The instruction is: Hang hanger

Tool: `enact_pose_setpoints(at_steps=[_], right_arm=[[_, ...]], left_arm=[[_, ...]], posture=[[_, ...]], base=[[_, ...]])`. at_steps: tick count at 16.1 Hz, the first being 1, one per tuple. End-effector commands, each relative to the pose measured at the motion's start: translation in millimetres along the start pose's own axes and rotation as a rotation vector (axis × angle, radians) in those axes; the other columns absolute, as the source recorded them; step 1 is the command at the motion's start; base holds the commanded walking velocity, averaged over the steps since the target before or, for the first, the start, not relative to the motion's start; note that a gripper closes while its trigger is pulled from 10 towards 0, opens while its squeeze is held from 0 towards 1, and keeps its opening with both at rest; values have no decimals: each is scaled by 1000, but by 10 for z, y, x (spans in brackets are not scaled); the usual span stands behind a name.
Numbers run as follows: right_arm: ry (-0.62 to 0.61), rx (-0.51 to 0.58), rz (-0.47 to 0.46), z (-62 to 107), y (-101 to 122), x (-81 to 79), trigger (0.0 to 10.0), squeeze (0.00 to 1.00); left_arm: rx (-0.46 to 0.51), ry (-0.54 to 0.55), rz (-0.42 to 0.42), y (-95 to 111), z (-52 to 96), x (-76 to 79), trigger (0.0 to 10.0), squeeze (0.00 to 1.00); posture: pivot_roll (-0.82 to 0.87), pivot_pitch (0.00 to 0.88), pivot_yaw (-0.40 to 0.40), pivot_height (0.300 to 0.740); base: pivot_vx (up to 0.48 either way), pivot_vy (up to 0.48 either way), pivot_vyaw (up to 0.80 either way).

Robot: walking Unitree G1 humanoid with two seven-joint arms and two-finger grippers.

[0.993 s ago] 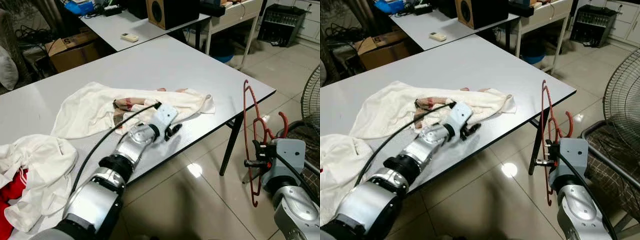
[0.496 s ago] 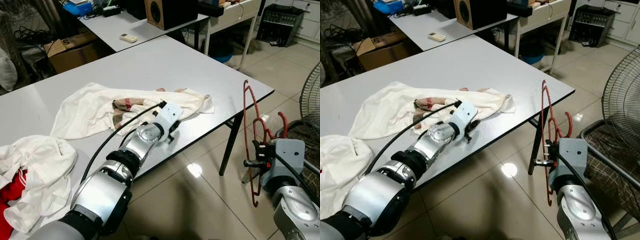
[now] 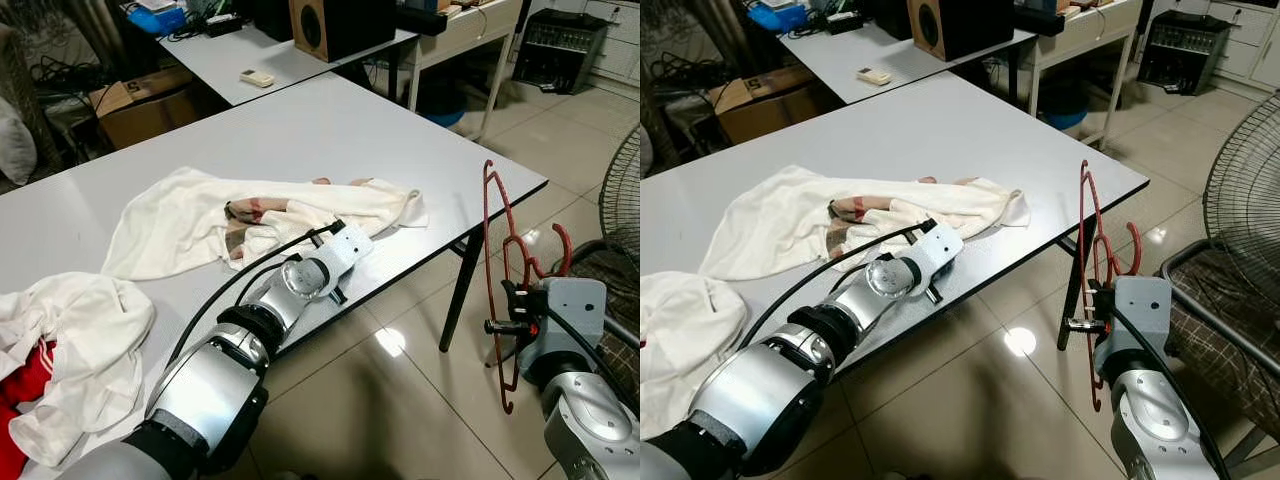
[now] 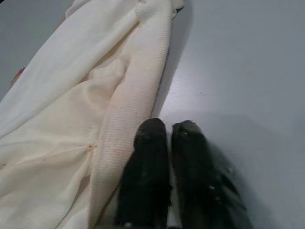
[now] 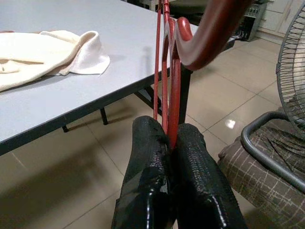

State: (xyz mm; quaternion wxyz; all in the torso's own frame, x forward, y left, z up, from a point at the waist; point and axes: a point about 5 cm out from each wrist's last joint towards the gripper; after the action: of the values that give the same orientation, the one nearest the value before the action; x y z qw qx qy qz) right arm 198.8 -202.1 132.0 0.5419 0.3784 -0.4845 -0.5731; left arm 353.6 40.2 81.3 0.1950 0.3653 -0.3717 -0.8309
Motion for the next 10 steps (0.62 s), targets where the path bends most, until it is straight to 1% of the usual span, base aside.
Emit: enact_pose_setpoints(at_steps=[1,2,3,4,5,6,7,8,9,10], right_arm=[[12,14,3,-10,22,-26,10000,0],[12,14,3,-11,23,-27,10000,0],[15,15,4,-14,23,-32,10000,0],[20,17,7,-20,24,-41,10000,0],[21,17,8,-22,25,-43,10000,0],[21,21,9,-20,28,-47,10000,0],[17,23,5,-14,26,-43,10000,0],[9,26,-1,-2,22,-37,10000,0],[7,27,-3,3,21,-35,10000,0],[-2,27,-21,16,16,-38,10000,0]], left_arm=[[-103,-18,-12,-224,37,20,3882,0],[-112,-22,-13,-242,41,22,1569,0],[-128,-51,13,-281,50,38,0,0],[-132,-139,140,-330,72,64,0,0],[-127,-168,184,-336,79,69,0,0],[-34,-227,276,-259,97,-1,0,0],[35,-230,339,-196,110,-79,0,0],[134,-212,431,-117,139,-213,0,0],[164,-201,462,-96,151,-261,0,0],[275,-162,562,-43,196,-386,0,0]], posture=[[-191,0,159,740],[-191,0,159,740],[-187,0,157,740],[-186,0,156,740],[-186,0,156,740],[-181,0,164,740],[-180,0,166,740],[-176,0,171,740],[-176,0,171,740],[-169,15,167,740]], base=[[0,0,0],[0,0,0],[0,0,0],[0,0,0],[0,0,0],[0,0,0],[0,0,0],[0,0,0],[0,0,0],[0,0,0]])
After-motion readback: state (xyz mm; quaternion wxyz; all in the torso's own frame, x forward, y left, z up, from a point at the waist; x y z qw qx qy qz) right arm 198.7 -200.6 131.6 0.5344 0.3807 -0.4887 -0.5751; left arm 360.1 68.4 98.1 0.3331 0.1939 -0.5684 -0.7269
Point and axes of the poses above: a point about 5 cm out from each wrist's last joint towards the gripper, its own z axis pointing back from the gripper into the wrist, its own y axis along the axis of the wrist's last joint, x = y × z, and after that the axes turned 1 degree about -z, right-handed
